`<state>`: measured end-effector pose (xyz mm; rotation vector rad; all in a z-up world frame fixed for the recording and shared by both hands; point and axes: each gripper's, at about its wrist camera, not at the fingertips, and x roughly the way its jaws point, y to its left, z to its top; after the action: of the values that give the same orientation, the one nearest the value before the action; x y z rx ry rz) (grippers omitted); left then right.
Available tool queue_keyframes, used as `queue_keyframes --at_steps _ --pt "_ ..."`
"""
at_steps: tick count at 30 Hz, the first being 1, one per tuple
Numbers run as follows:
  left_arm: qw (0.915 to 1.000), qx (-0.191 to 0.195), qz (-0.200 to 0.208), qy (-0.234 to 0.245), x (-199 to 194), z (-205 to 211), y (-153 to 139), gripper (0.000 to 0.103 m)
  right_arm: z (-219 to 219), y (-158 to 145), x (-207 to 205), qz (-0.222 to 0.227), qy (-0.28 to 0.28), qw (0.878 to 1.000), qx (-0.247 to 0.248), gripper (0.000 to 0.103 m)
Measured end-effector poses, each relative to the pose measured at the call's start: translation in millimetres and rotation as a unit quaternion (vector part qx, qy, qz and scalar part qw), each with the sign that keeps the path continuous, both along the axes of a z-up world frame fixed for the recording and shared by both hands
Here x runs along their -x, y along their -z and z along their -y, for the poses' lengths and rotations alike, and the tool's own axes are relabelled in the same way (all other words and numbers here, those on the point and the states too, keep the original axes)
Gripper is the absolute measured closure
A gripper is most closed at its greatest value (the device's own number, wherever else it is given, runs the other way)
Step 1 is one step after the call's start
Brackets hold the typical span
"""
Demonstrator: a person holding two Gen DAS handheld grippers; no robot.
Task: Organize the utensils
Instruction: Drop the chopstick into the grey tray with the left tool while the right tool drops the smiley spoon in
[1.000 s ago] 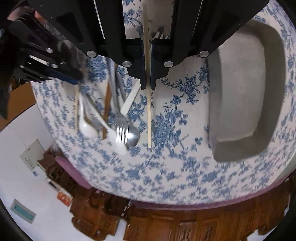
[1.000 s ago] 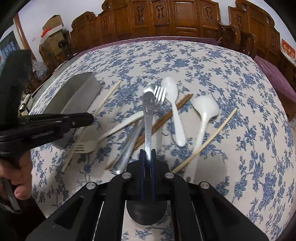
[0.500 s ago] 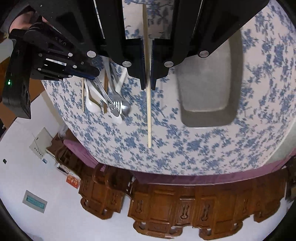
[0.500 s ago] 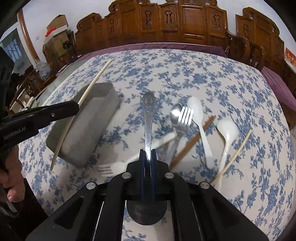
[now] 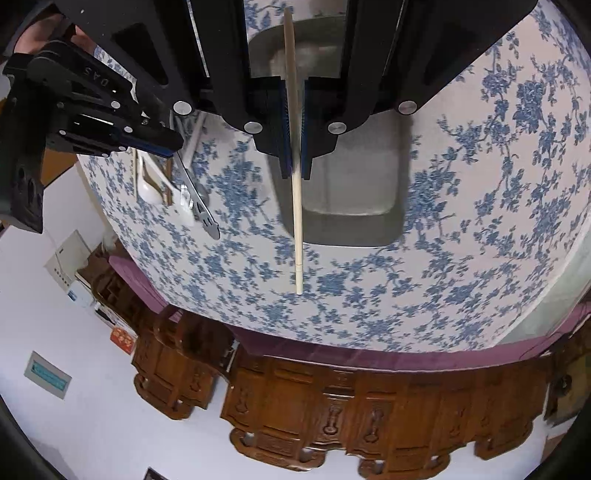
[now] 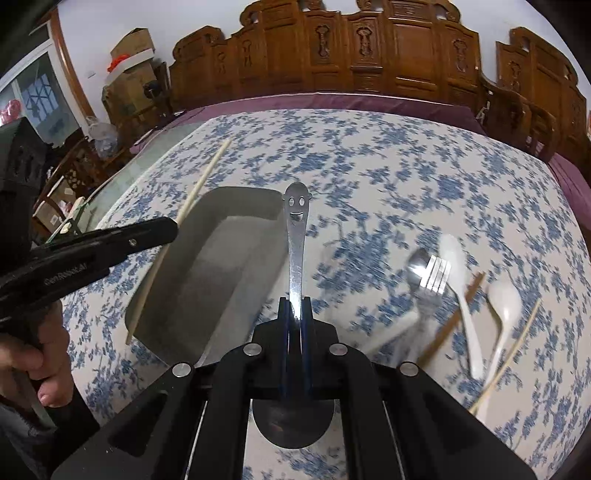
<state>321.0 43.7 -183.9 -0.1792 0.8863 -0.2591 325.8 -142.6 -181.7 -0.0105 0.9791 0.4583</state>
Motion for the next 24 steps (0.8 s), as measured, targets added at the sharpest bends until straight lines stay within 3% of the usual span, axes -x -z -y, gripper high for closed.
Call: queue_keyframes --at_steps 8,19,24 --pt "0.9996 0.001 -0.021 -0.019 -9.1 -20.8 15.4 0.099 -34.5 3.1 -12.1 -0.003 -0.021 1.0 -0.009 0.096" --pt "0.9978 -0.009 -0.055 -0.035 -16.1 -28.0 41.2 0.098 -48.0 -3.4 -21.3 0.003 -0.026 1.0 -0.017 0.095" --pt "0.9984 -0.018 -0.031 -0.043 -13.5 -32.1 29.0 0.079 -56.0 -4.2 -20.4 0.003 -0.032 0.999 -0.019 0.095"
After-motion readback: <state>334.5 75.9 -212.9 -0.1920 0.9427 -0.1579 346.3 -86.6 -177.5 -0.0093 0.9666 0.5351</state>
